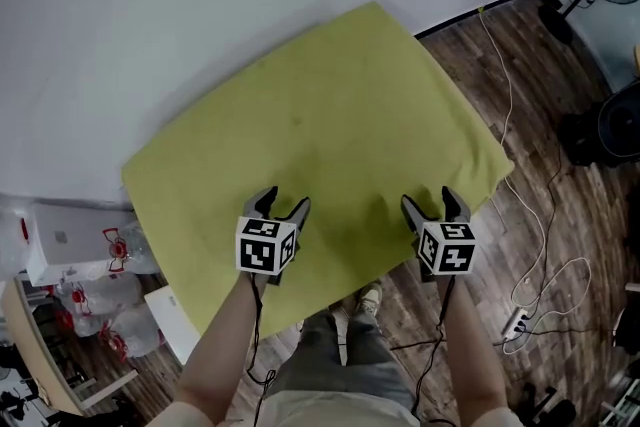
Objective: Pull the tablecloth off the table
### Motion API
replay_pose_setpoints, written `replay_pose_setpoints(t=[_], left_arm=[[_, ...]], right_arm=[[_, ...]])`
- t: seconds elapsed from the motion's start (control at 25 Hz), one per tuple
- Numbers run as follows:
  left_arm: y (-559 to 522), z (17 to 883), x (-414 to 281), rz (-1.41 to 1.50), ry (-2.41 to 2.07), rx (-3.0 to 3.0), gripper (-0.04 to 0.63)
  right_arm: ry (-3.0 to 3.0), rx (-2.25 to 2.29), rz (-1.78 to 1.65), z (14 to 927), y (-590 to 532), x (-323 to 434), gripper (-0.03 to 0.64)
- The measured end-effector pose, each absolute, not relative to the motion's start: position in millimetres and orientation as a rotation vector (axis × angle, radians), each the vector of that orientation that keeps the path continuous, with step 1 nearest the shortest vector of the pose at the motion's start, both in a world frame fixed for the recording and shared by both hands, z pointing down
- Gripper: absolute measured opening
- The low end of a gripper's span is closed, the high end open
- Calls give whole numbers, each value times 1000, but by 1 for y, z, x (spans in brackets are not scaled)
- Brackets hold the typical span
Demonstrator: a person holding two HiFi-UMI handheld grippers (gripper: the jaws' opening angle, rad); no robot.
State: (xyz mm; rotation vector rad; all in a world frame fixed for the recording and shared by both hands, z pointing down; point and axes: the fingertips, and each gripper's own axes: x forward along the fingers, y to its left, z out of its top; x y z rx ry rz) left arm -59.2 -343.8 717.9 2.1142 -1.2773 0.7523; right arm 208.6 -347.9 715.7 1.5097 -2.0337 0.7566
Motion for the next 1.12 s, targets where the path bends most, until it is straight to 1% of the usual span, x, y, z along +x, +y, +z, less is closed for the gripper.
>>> replay_pose_setpoints(t=[0.24, 0.52, 0.56, 0.6, 0.64, 0.72, 0.76, 0.88, 0.92, 1.0, 1.04, 1.12], left_arm=[[-334, 751, -60, 875, -1220, 2059, 328], [-338, 756, -64, 935, -1277, 2069, 327], [-338, 756, -64, 938, -1290, 2076, 327], [-337, 757, -63, 939, -1301, 2082, 327], [-336, 757, -62, 939, -1309, 2086, 322], [-336, 757, -60, 937, -1319, 2087, 295], [-336, 756, -59, 935, -1320, 2086, 271], [-337, 756, -60, 921, -1301, 2089, 190], [-337, 756, -63, 914, -1296, 2089, 167], [-338, 755, -71, 891, -1293, 2074, 51], [-337, 754, -73, 873, -1289, 2067, 31], [-336, 753, -73, 843, -1281, 2061, 26]], right_arm=[[-1960, 1466, 737, 740, -344, 211, 392], [-1905, 1466, 693, 748, -343, 210, 390], [-1913, 1452, 687, 748, -342, 206, 379], [-1922, 1428, 681, 748, -341, 202, 343], [-1930, 1402, 677, 748, -340, 197, 291], [-1942, 1373, 669, 748, -340, 190, 226], [-1946, 1369, 666, 748, -341, 187, 198], [-1967, 1334, 650, 748, -339, 181, 157], [-1981, 1307, 647, 748, -338, 178, 129], [-2006, 1259, 655, 748, -335, 174, 67], [-2015, 1244, 662, 748, -334, 173, 51], [-2034, 1232, 689, 747, -331, 172, 41]])
